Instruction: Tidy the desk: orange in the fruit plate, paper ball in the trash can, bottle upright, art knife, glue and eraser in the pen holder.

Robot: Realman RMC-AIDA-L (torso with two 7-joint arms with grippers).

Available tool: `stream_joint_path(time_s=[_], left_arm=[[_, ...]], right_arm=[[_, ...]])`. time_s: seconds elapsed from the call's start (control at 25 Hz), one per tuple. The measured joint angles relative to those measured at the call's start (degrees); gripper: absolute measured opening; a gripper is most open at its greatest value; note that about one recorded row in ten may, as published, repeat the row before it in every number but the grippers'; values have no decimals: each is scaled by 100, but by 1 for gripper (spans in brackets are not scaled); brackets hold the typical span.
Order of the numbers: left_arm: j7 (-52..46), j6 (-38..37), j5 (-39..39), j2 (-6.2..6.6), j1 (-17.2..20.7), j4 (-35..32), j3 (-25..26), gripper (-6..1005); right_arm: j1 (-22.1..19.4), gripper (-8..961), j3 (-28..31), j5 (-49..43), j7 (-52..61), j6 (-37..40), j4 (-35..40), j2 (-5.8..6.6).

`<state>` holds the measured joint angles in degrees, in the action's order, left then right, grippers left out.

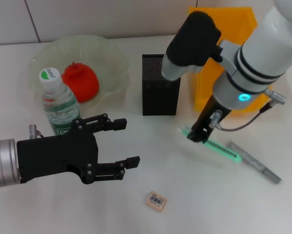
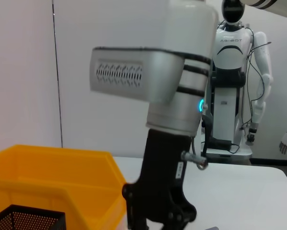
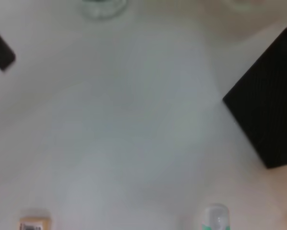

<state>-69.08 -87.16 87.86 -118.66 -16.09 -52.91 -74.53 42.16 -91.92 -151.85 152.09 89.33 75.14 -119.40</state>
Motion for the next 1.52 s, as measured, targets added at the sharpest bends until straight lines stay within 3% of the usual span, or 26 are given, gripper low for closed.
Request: stream_joint_path(time_s=[0.4, 0.6, 1.24, 1.52], left_arm=[[0, -21, -8, -5, -10, 1, 0, 810], [0, -113, -79, -7, -31, 7, 0, 810], [142, -238, -216, -3, -2, 220, 0, 810], [146, -285, -217, 1, -7, 285, 0, 810]], right_arm=[[-783, 173, 908, 55, -144, 159, 1789, -2], [-1098, 176, 1097, 75, -247, -27, 2183, -16], [-1922, 184, 1961, 1806, -1519, -1484, 2139, -4], [-2306, 188, 2117, 3386, -2819, -2352, 1545, 5]])
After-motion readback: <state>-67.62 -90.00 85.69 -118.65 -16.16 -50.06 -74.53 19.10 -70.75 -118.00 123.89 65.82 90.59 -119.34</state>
